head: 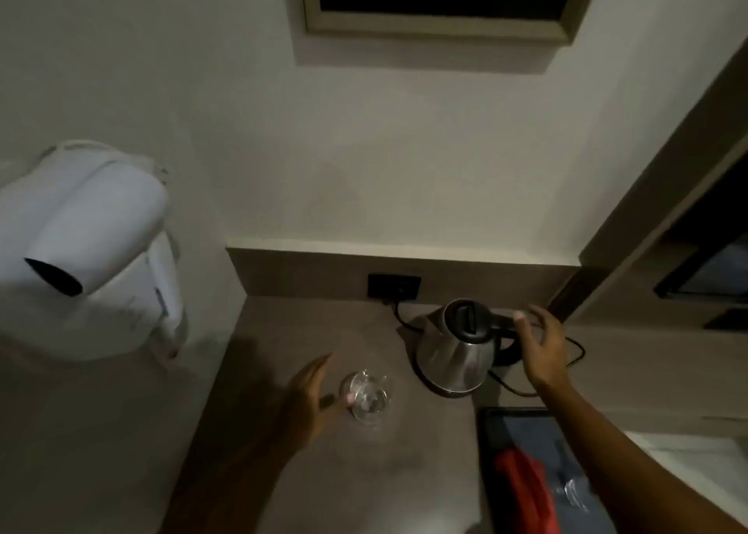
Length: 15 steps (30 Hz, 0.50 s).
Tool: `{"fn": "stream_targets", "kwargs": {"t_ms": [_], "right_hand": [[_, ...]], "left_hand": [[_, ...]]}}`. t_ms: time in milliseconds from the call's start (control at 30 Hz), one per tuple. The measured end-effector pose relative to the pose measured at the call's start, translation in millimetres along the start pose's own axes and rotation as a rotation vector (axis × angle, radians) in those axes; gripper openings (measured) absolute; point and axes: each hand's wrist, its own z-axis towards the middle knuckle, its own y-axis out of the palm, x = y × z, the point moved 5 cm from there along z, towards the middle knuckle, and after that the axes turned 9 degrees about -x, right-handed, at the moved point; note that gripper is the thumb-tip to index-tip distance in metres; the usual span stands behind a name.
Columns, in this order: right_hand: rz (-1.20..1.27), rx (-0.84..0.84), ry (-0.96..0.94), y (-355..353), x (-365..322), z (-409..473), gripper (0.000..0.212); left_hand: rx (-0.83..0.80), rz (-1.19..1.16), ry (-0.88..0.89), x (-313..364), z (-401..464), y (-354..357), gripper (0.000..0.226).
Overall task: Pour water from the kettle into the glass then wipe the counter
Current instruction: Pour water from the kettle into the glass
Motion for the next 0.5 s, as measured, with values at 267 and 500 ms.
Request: {"fn": "stream_targets", "kwargs": {"t_ms": [267, 500], "right_hand": [[0.166, -0.038, 0.161, 25, 36, 32, 0.041], [0.226, 0.047, 0.176, 26, 58, 51, 0.041]], "left_hand": [[-0.162, -0.064, -0.06, -11, 18, 33, 0.082], [-0.183, -0.039, -0.126, -9, 32, 50, 0.095]]}}
